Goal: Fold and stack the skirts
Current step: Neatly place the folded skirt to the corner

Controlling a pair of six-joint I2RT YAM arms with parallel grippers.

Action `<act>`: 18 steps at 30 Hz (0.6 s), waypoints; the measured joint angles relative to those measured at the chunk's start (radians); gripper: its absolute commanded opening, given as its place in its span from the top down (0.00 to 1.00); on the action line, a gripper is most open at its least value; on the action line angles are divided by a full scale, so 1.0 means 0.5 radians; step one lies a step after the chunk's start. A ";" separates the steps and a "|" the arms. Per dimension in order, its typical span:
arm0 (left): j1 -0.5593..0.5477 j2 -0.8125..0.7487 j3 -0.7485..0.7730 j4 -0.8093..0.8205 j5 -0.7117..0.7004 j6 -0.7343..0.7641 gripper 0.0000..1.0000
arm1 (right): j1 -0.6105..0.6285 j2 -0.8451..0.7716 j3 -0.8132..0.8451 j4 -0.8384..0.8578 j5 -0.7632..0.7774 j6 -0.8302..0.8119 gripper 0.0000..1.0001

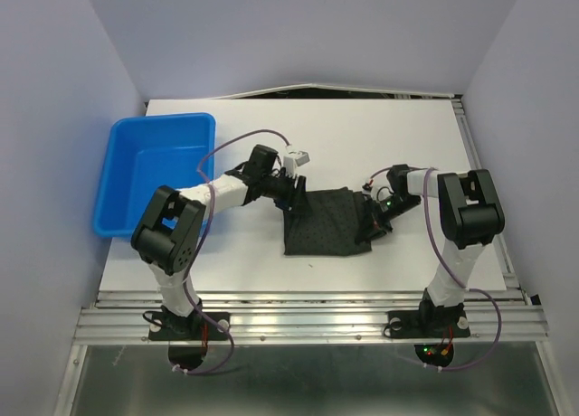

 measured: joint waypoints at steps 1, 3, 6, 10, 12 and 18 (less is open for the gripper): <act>-0.018 0.065 0.010 0.023 0.004 -0.027 0.52 | -0.008 0.005 0.000 -0.001 0.003 0.000 0.99; -0.012 0.215 0.044 0.042 -0.024 -0.065 0.53 | -0.021 0.015 0.000 -0.004 0.005 0.002 0.99; 0.064 0.425 0.105 0.056 0.031 -0.151 0.55 | -0.035 0.030 0.000 -0.005 0.002 0.015 0.99; 0.131 0.440 0.169 0.028 -0.034 -0.159 0.58 | -0.072 0.035 0.001 -0.004 -0.003 0.038 0.98; 0.129 0.440 0.179 0.008 -0.062 -0.149 0.57 | -0.091 0.035 0.002 -0.005 -0.002 0.039 0.94; 0.095 0.378 0.201 -0.050 -0.173 -0.016 0.49 | -0.099 0.009 0.079 -0.026 0.106 0.037 0.50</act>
